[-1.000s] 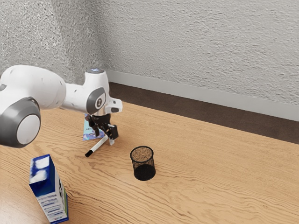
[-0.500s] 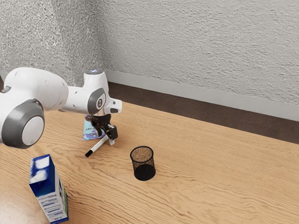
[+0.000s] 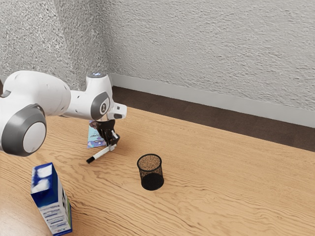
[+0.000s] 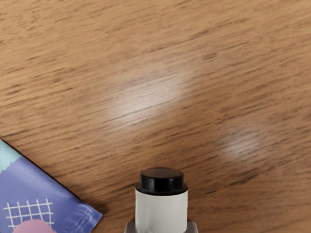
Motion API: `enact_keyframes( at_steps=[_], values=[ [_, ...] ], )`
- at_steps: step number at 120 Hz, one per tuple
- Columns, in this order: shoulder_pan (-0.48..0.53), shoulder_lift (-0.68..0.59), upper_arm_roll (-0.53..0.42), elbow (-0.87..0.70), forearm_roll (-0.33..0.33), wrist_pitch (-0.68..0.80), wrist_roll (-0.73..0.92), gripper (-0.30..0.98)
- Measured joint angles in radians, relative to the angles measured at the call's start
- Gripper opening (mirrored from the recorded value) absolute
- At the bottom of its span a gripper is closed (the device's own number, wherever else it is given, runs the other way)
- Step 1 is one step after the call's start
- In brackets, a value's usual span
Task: Put the marker into the pen holder.
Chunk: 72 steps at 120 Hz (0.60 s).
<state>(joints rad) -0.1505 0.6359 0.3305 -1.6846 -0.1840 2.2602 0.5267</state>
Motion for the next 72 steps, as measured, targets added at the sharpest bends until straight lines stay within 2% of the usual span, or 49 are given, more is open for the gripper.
enact_keyframes(
  at_steps=[20, 36, 56, 72],
  values=[
    [0.0, -0.008, -0.002, 0.002, 0.008, 0.003, -0.003, -0.09],
    [-0.002, -0.091, -0.034, -0.007, 0.031, 0.003, -0.012, -0.1],
    [-0.015, -0.232, -0.134, -0.039, 0.096, -0.007, -0.041, -0.1],
    [-0.055, -0.403, -0.178, -0.173, 0.136, 0.007, -0.079, -0.1]
  ],
)
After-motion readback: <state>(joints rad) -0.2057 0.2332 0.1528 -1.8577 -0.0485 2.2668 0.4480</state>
